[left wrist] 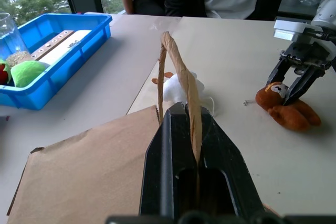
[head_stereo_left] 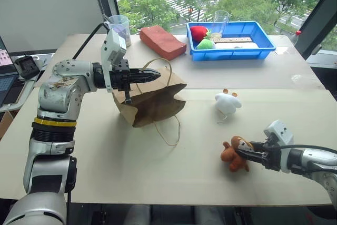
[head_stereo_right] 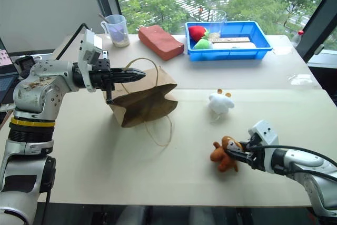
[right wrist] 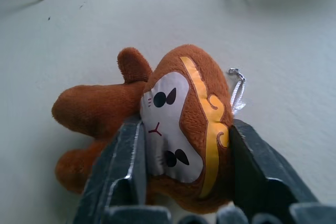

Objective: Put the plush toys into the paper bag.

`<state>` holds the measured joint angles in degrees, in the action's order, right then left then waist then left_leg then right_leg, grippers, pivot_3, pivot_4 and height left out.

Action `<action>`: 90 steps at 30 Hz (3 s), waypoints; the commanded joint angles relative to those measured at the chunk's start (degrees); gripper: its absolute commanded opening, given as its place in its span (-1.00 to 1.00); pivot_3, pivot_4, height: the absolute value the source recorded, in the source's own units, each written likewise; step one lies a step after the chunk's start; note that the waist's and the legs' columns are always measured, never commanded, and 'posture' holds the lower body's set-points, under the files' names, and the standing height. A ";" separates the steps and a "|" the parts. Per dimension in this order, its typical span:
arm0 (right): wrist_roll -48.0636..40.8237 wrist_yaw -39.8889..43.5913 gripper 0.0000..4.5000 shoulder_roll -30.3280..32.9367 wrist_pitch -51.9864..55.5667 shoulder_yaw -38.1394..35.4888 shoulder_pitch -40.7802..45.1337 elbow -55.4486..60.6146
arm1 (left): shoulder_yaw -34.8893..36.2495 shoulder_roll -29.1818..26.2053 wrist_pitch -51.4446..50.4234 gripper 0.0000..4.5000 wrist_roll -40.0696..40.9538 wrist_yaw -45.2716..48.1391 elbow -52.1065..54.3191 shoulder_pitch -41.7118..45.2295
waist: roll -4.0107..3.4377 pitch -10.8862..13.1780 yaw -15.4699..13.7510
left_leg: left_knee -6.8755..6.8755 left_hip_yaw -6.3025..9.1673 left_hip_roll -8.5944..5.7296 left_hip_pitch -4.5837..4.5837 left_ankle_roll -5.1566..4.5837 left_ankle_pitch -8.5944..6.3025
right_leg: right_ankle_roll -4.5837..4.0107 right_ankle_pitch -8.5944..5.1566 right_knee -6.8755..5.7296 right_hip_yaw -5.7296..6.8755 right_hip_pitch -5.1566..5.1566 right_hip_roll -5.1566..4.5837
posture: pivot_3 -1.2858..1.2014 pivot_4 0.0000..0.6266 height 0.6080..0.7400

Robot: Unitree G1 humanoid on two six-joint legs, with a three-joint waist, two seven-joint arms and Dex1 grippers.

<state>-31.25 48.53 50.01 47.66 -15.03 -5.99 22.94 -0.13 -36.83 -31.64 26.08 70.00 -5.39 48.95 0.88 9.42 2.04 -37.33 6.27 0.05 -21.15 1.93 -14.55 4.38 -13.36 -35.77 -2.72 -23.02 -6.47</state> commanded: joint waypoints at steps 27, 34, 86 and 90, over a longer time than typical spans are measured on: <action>8.97 -27.54 -0.99 -46.32 -7.89 27.12 50.57 -31.85 | -0.06 2.84 -1.67 -1.00 2.33 -2.24 2.14 3.22 | -0.04 -0.01 1.91 | 0.33 0.15 0.01 0.01 0.20 0.12 | -0.04 0.02 -0.35 0.05 -0.23 0.04 | 0.03 -0.52 1.00; 12.54 -25.02 0.02 -49.00 -11.05 28.30 50.24 -34.95 | 0.47 1.96 -1.86 -1.00 2.31 -2.14 2.51 2.96 | -0.05 -0.01 2.01 | 0.36 0.17 0.01 -0.01 0.24 0.14 | -0.03 0.02 -0.34 0.06 -0.27 0.04 | 0.03 -0.52 1.00; 2.84 -0.60 -1.00 -12.28 -1.97 11.05 34.42 -14.01 | 0.96 -2.05 -1.14 -1.00 2.14 -0.33 2.80 1.54 | -0.03 0.02 1.07 | 0.32 0.06 0.00 -0.06 0.19 0.12 | -0.03 0.02 -0.19 0.00 -0.18 0.01 | 0.03 -0.52 1.00; -2.31 -2.99 -1.00 -14.78 5.08 13.28 33.23 -4.00 | 0.64 -1.65 -0.48 -1.00 1.81 -0.21 1.78 2.22 | -0.02 0.02 1.06 | 0.31 0.12 0.01 -0.05 0.13 0.09 | -0.03 0.02 -0.18 0.06 -0.15 0.02 | 0.03 -0.52 1.00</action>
<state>-31.10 47.25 37.05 50.13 -2.45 27.06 15.28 -0.22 -38.17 -32.85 27.26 69.61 -4.26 49.74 0.86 9.44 3.09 -37.02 6.39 0.06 -21.20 2.06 -14.46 4.36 -13.34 -35.94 -2.67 -23.15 -6.46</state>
